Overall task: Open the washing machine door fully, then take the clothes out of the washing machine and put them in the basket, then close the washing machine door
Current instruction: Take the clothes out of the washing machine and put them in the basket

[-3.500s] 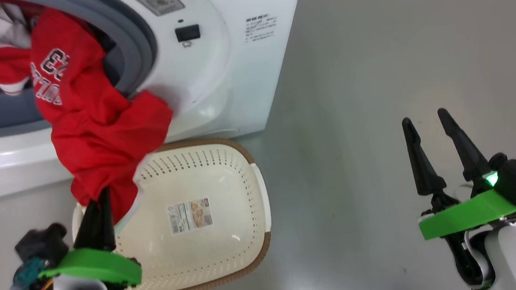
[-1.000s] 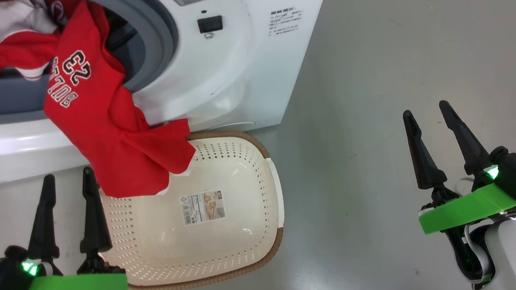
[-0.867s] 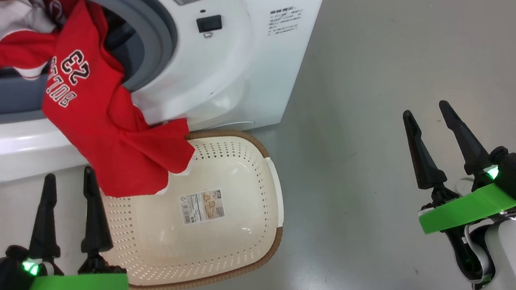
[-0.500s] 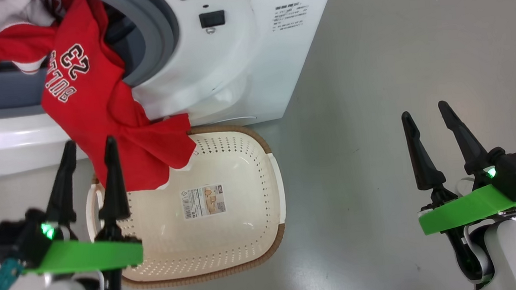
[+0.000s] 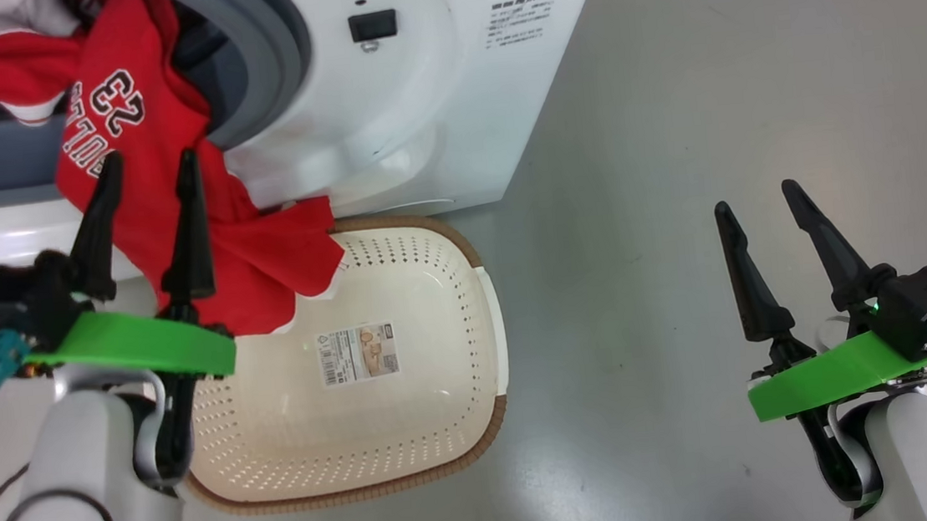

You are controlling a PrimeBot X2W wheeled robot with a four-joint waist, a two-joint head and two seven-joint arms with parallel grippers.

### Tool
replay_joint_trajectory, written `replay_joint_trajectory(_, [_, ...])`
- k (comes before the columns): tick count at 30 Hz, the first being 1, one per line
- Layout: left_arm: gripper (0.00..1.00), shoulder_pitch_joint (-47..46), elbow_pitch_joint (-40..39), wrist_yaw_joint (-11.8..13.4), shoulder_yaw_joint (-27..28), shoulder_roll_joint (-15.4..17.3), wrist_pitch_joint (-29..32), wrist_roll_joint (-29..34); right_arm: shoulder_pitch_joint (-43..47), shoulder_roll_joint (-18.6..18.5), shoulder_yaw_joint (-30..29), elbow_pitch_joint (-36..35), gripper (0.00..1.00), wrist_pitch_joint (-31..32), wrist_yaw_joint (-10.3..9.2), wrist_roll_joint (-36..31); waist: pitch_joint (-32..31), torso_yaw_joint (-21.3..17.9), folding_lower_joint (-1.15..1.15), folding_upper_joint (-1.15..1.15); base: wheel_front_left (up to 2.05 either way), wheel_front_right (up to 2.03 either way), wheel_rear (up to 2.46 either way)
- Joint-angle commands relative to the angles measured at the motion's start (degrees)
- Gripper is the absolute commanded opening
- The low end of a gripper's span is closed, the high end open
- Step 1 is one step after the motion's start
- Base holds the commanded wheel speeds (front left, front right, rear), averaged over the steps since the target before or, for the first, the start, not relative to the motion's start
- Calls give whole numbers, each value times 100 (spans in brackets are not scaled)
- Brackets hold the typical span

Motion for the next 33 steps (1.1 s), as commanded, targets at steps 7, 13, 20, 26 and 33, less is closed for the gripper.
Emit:
replay_joint_trajectory(7, [100, -588, 792, 9, -82, 430, -27, -106, -68, -1, 153, -127, 100, -36, 2, -33, 84, -85, 0, 0, 0, 0, 0])
replay_joint_trajectory(13, [100, -971, 1398, 9, -215, 554, -27, -151, -88, -1, 183, -142, 100, -36, 2, -7, 116, -142, 0, 0, 0, 0, 0])
replay_joint_trajectory(20, [100, -1393, 1859, 9, -422, 617, -27, -262, -106, -1, 212, -149, 100, -36, 2, 20, 135, -187, 0, 0, 0, 0, 0])
replay_joint_trajectory(26, [100, -1713, 2095, 9, -574, 625, -27, -327, -116, -1, 274, -158, 100, -36, 2, 46, 139, -246, 0, 0, 0, 0, 0])
replay_joint_trajectory(33, [100, -1983, 2356, 9, -654, 635, -27, -343, -143, -1, 314, -162, 100, -36, 2, 66, 162, -318, 0, 0, 0, 0, 0])
